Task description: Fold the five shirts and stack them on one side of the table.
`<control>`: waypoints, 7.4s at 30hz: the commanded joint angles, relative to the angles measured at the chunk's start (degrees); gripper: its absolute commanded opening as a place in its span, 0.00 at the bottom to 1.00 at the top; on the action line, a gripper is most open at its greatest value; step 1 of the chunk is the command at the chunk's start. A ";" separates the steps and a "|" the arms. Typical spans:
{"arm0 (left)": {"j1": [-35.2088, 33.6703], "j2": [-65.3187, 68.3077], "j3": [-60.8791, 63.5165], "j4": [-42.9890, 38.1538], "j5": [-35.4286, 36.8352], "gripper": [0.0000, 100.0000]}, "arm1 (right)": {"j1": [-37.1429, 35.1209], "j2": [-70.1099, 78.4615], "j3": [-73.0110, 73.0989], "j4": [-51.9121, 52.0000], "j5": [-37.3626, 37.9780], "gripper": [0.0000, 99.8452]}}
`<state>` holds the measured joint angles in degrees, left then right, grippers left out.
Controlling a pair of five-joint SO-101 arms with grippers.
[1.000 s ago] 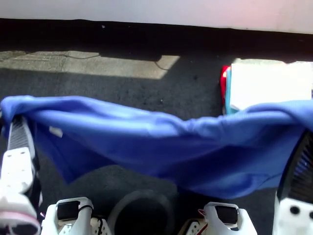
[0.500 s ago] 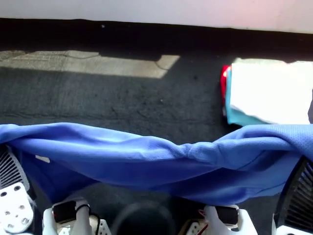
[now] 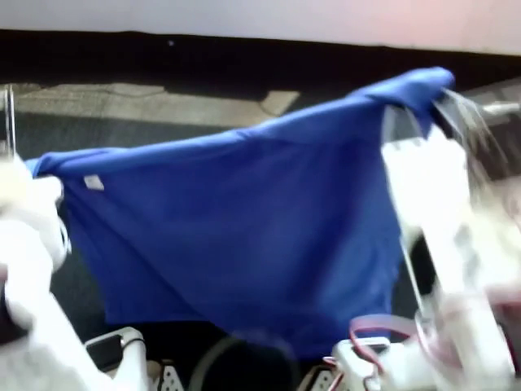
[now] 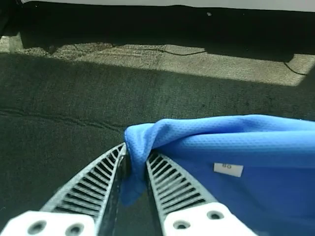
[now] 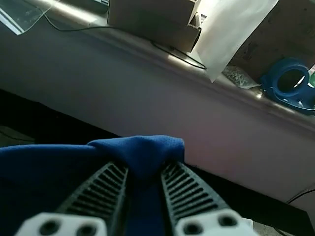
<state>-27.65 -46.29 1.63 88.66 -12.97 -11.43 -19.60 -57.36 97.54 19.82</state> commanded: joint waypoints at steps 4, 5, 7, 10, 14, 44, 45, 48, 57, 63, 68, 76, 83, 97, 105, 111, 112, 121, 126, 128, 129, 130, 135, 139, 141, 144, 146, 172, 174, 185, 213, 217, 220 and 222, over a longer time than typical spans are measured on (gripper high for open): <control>0.48 14.90 -1.98 -10.11 -0.35 0.01 | -1.01 12.09 10.42 -14.90 0.00 0.01; 1.19 17.80 -3.82 -10.90 -0.35 0.01 | -0.92 14.29 11.12 -17.54 0.09 0.01; 3.21 23.34 -9.01 -11.08 -0.44 0.01 | -0.92 18.42 11.82 -21.67 0.18 0.01; 5.32 32.48 -17.98 -10.99 -0.44 0.01 | -0.92 24.13 10.95 -25.01 0.18 0.01; 5.76 44.35 -29.93 -10.99 -0.44 0.01 | -0.84 29.14 8.22 -26.86 0.18 0.01; 6.37 86.02 -40.75 -5.10 -4.48 0.01 | 0.66 65.10 5.41 -12.62 -8.09 0.01; 6.46 86.64 -40.75 -4.22 -4.48 0.01 | 0.66 65.71 5.41 -11.91 -8.09 0.01; 6.37 86.81 -40.84 -1.67 -4.48 0.01 | 0.75 65.27 4.70 -9.45 -8.09 0.01; 6.29 76.00 -40.48 11.25 -4.57 0.01 | 0.92 56.66 -4.62 3.74 -8.09 0.01; 4.70 66.95 -31.34 12.66 -7.82 0.01 | 1.54 47.43 5.32 3.65 -8.18 0.01; 4.09 58.42 -17.89 12.57 -10.20 0.01 | 1.54 34.86 22.55 2.68 -9.58 0.01; 1.36 48.31 -2.59 6.86 -11.60 0.01 | 1.63 6.37 64.40 -10.77 -9.32 0.01; 0.22 43.38 8.22 3.34 -14.77 0.01 | 1.80 -16.48 90.33 -14.37 -6.07 0.01; -0.13 42.59 25.19 -8.35 -17.14 0.01 | 1.80 -32.04 110.02 -13.14 0.79 0.01; -0.31 42.51 25.80 -9.32 -17.14 0.01 | 1.54 -35.30 107.38 -6.46 7.21 0.01; -2.95 42.42 25.45 -6.86 -17.14 0.01 | 1.45 -38.81 109.67 -5.41 10.46 0.01; -3.30 42.68 25.63 -7.21 -17.23 0.01 | 1.45 -38.99 110.90 -6.29 10.46 0.01; -2.68 42.59 29.32 -9.49 -19.52 0.01 | 1.54 -39.08 122.15 -17.98 10.46 0.01; -2.68 42.59 28.26 -13.98 -19.34 0.01 | 1.54 -39.08 122.15 -17.80 10.20 0.06; -2.68 42.59 28.26 -14.42 -19.34 0.02 | 1.54 -39.08 122.07 -17.71 10.11 0.12; -2.68 42.59 28.26 -14.33 -19.34 0.03 | 1.54 -39.34 122.07 -17.71 10.37 0.15; -2.86 42.59 28.26 -14.24 -19.43 0.06 | 1.54 -39.43 121.98 -17.36 10.37 0.16; -7.43 42.51 24.13 -10.90 -20.48 0.17 | 1.54 -39.43 114.95 -11.38 10.37 0.16; -10.24 42.51 14.90 -7.65 -21.36 0.18 | 1.71 -39.43 103.96 -7.96 10.02 0.16; -10.24 42.51 10.07 -6.51 -21.19 0.17 | 1.71 -38.90 99.47 -9.10 9.05 0.15; -8.04 43.12 5.85 -6.51 -18.37 0.06 | 1.54 -38.46 97.27 -15.60 3.87 0.03; -5.41 43.12 5.14 -6.77 -14.86 0.02 | 1.27 -35.47 97.27 -19.21 2.64 0.02; -0.13 78.02 -13.85 -28.66 -3.34 0.01 | 2.24 45.58 53.58 -33.27 2.29 0.01; -1.27 80.31 -17.27 -28.48 -3.34 0.01 | 4.53 48.92 49.98 -33.19 1.49 0.01; -1.19 83.21 -34.42 -8.53 -3.25 0.01 | 4.26 44.53 42.59 -23.52 -2.73 0.01; 0.13 69.49 2.95 -22.59 -4.04 0.01 | -1.80 27.82 43.12 -10.24 -2.37 0.01; -0.13 69.41 2.86 -26.29 -3.78 0.01 | -1.80 27.74 43.21 -9.27 -2.37 0.01; -0.22 69.05 2.51 -26.20 -3.60 0.01 | -1.89 26.51 43.30 -9.19 -2.37 0.01; -1.10 69.14 1.45 -26.20 -2.81 0.01 | -1.89 24.40 43.30 -9.19 -2.37 0.01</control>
<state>-26.77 24.31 4.70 64.92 -17.01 -12.92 10.20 -12.00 88.04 17.63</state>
